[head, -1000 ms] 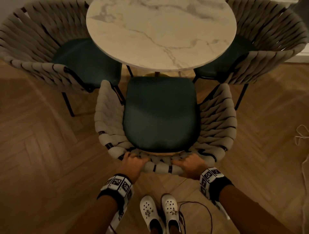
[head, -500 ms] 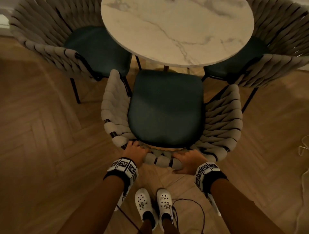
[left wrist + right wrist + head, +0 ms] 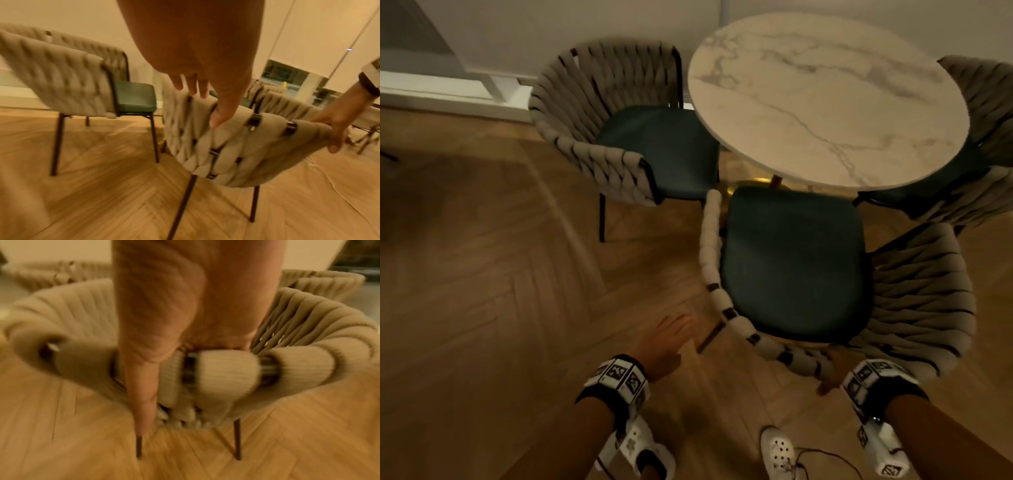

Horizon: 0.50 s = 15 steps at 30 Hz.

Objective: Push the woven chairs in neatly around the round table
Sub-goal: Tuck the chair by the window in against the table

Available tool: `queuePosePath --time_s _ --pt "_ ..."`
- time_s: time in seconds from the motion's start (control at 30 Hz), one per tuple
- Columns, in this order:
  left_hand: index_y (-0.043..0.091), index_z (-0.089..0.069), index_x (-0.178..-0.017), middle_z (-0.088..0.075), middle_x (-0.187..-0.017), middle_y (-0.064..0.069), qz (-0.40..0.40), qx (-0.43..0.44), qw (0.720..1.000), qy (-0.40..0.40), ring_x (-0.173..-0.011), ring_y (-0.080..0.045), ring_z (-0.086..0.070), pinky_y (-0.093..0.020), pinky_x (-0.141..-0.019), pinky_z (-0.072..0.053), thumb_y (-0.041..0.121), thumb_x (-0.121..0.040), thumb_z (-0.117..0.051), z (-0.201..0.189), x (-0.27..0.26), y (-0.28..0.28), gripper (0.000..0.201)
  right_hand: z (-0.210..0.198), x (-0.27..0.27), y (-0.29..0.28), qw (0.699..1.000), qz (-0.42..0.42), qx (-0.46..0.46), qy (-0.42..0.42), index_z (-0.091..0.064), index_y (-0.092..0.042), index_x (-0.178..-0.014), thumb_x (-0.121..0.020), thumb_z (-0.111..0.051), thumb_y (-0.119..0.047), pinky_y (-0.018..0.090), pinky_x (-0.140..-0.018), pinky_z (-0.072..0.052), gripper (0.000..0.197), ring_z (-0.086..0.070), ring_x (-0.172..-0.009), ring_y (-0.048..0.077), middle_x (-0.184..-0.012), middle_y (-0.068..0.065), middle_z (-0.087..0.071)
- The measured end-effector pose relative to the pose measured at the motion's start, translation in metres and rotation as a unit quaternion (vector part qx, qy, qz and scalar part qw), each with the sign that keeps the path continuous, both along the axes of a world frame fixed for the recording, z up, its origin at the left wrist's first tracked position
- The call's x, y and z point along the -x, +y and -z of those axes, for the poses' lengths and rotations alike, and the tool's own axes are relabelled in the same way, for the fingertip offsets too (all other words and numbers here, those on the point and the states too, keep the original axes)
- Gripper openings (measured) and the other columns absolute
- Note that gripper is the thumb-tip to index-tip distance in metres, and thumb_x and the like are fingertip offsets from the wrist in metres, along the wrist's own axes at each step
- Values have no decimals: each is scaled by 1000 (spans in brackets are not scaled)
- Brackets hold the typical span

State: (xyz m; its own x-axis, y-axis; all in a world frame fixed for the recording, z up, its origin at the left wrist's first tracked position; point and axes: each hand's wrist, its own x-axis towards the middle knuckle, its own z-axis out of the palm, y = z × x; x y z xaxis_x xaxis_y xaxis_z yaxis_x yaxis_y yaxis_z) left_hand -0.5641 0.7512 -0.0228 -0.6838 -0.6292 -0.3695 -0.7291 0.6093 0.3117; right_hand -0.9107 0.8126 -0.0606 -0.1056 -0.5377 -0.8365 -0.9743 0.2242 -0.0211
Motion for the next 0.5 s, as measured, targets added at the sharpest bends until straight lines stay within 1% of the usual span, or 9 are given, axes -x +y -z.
queuePosePath --time_s 0.07,0.1,0.17,0.2,0.23,0.27,0.33,0.4,0.5 --pt "12 -41 -137 -40 -147 -14 1 -11 998 -69 -138 -30 -35 -41 -113 -32 9 -78 -69 -6 -68 -8 66 -7 -35 -11 997 70 -18 -8 -19 -18 -142 -71 -75 -39 34 -106 -36 93 -37 -132 29 -148 10 -34" --pt "14 -42 -137 -40 -146 -14 -2 -7 998 -65 -138 -31 -35 -42 -112 -32 9 -80 -67 -7 -101 -10 62 -9 -52 -18 994 109 -15 -12 -16 -16 -142 -70 -76 -38 36 -106 -34 96 -36 -133 30 -148 10 -34" --pt "18 -55 -124 -60 -129 -11 -44 -28 995 -80 -121 -26 -57 -35 -98 -49 21 -62 -84 -6 -162 -16 69 -10 -90 -33 983 181 19 -17 -18 -18 -142 -57 -77 -43 44 -107 -35 107 -39 -130 33 -144 14 -40" --pt "23 -58 -115 -70 -115 -6 -51 -46 993 -96 -105 -20 -68 -28 -85 -57 29 -43 -92 -7 -188 -23 80 -10 -110 -40 976 212 41 -33 -21 -16 -142 -58 -76 -40 45 -106 -36 104 -41 -128 34 -143 16 -41" --pt "26 -56 -112 -72 -109 -4 -55 -45 992 -106 -98 -16 -71 -24 -79 -58 33 -34 -93 -9 -210 -31 87 -9 -130 -49 968 238 64 -46 -22 -12 -141 -67 -74 -35 44 -106 -36 94 -40 -128 34 -143 18 -40" --pt "25 -50 -120 -67 -120 -8 -72 -66 989 -113 -109 -19 -66 -26 -88 -55 31 -46 -90 -12 -228 -41 84 -11 -150 -58 961 261 86 -42 -22 -10 -141 -76 -70 -33 43 -107 -35 83 -39 -130 34 -145 18 -37" --pt "22 -32 -141 -30 -153 -6 -57 -50 987 -143 -141 -21 -29 -33 -115 -29 18 -85 -63 -11 -261 -61 64 -19 -188 -78 953 259 158 -13 -23 -12 -140 -84 -61 -37 43 -109 -33 72 -37 -131 33 -146 16 -36" --pt "24 -22 -145 -14 -158 -1 -70 -65 986 -139 -146 -19 -13 -33 -119 -17 16 -93 -49 -10 -285 -88 59 -21 -222 -98 933 245 264 9 -30 -11 -136 -86 -59 -35 47 -109 -32 63 -37 -129 35 -142 16 -40" --pt "23 -20 -146 -13 -158 -1 -61 -58 988 -129 -146 -19 -12 -33 -119 -16 19 -95 -49 -11 -302 -135 59 -23 -274 -134 913 213 348 1 -34 -10 -134 -84 -61 -27 50 -114 -24 59 -29 -134 36 -143 17 -37"
